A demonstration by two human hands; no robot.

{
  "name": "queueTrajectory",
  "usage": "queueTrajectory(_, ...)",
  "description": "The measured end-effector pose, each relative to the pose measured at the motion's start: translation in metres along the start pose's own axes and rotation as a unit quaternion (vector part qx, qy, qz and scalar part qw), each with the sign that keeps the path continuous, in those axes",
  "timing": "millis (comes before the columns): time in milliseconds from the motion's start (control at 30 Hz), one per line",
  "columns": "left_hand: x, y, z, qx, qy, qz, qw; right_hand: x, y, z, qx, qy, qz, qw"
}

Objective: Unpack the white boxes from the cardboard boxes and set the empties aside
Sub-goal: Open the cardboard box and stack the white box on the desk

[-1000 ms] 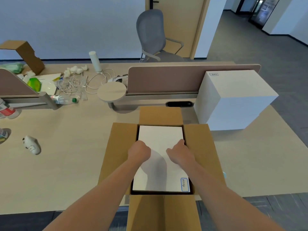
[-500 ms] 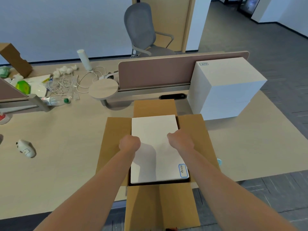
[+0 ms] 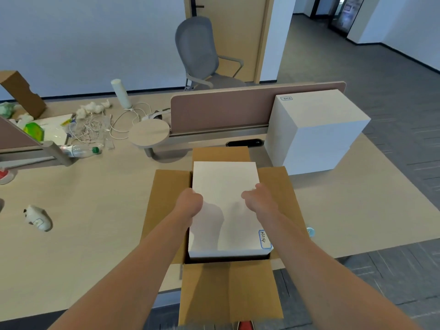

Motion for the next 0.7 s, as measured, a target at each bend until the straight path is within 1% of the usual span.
queueTrajectory(133, -0.011, 0.011, 0.000, 0.033, 0.018, 0.000, 0.999, -0.013, 0.012, 0.019, -0.034, 0.050, -0.042, 0.997)
queueTrajectory(200, -0.017, 0.024, -0.004, 0.063, 0.021, -0.006, 0.998, -0.025, 0.024, 0.029, -0.055, 0.100, -0.070, 0.991)
queueTrajectory(267, -0.022, 0.036, -0.008, 0.095, 0.027, -0.004, 0.995, -0.034, 0.040, 0.041, -0.071, 0.120, -0.087, 0.986)
queueTrajectory(400, -0.035, 0.056, -0.015, 0.154, 0.028, 0.022, 0.987, -0.040, 0.056, 0.044, -0.061, 0.064, -0.102, 0.991)
queueTrajectory(500, -0.045, 0.067, -0.023, 0.190, 0.025, 0.039, 0.981, -0.042, 0.065, 0.043, -0.085, 0.018, -0.117, 0.989)
queueTrajectory(567, -0.050, 0.075, -0.034, 0.220, 0.014, 0.041, 0.975, -0.050, 0.073, 0.045, -0.100, 0.006, -0.126, 0.987)
queueTrajectory(700, -0.054, 0.096, -0.063, 0.255, 0.013, 0.037, 0.966, -0.079, 0.084, 0.054, -0.147, -0.026, -0.138, 0.979)
Point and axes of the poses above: each hand's wrist, its own y-axis away from the middle knuckle, its own x-axis out of the palm, z = x × y, the point moved 2 cm from there along -y, towards the middle knuckle, and after that the axes turned 10 degrees about -x, right-handed, at the moved point
